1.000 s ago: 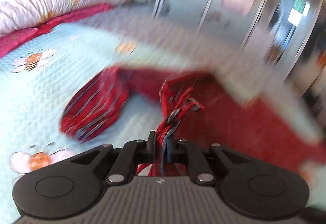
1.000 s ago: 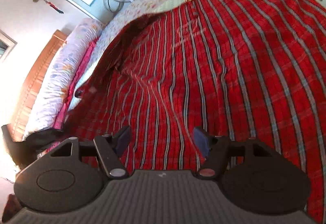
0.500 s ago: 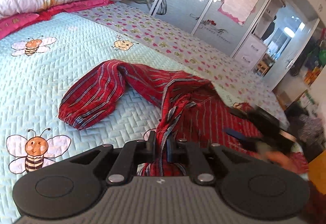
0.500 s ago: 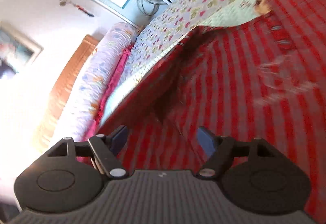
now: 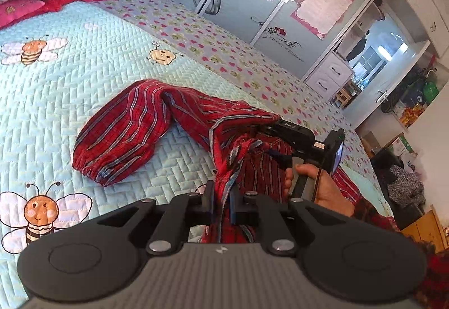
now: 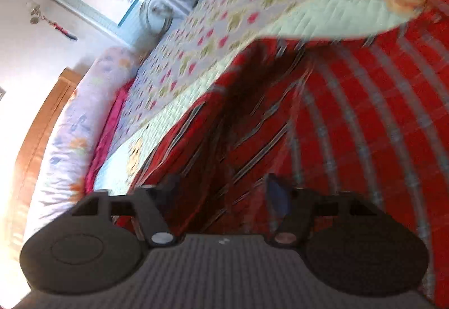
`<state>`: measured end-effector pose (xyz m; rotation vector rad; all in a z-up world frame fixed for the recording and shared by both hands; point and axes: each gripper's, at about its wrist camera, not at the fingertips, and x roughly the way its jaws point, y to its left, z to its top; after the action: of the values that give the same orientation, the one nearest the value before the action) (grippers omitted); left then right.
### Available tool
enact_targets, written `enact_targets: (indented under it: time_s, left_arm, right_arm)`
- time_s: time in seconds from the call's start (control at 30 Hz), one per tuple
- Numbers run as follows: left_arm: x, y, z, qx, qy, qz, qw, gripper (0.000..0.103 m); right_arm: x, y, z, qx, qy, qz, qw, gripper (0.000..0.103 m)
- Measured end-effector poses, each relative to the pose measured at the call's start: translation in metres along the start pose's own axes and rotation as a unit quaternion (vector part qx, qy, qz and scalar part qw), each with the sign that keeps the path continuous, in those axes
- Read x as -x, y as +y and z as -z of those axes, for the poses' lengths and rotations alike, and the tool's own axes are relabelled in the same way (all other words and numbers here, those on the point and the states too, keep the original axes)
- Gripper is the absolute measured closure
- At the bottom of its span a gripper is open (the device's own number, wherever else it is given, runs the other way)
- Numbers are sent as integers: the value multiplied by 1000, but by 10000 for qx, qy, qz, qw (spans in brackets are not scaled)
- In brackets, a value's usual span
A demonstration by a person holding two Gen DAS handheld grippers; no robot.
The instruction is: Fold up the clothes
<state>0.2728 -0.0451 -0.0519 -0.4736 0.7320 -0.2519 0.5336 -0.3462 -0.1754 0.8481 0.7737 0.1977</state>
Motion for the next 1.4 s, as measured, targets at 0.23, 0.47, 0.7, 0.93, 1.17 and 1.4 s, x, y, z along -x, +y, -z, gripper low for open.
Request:
enact_targets:
  time_s: [0.23, 0.47, 0.7, 0.93, 1.17, 1.4]
  left_arm:
    - [-2, 2, -1, 33, 19, 113, 9999, 94]
    - [-4, 2, 1, -2, 59, 151, 9999, 94]
    - [-6, -1, 1, -153, 151, 62, 9998, 94]
    - [-43, -62, 46, -1461, 1518, 1039, 9720, 94]
    - [-95, -79, 107, -1894, 2565, 781, 9446, 93]
    - [-99, -76, 113, -1844, 2694, 812, 9417, 93]
  right_arm:
    - [-28, 11, 5, 133, 204, 87, 9997, 56]
    - [-38, 9, 9, 62, 267, -77, 9996, 100]
    - [19, -20, 12, -320, -217, -516, 9979, 101]
    - [153, -70, -13, -533, -1404, -439, 9877, 101]
    - [188, -121, -5, -411, -1338, 591, 9884, 100]
    - [168, -152, -6, -1477, -962, -371, 9836, 95]
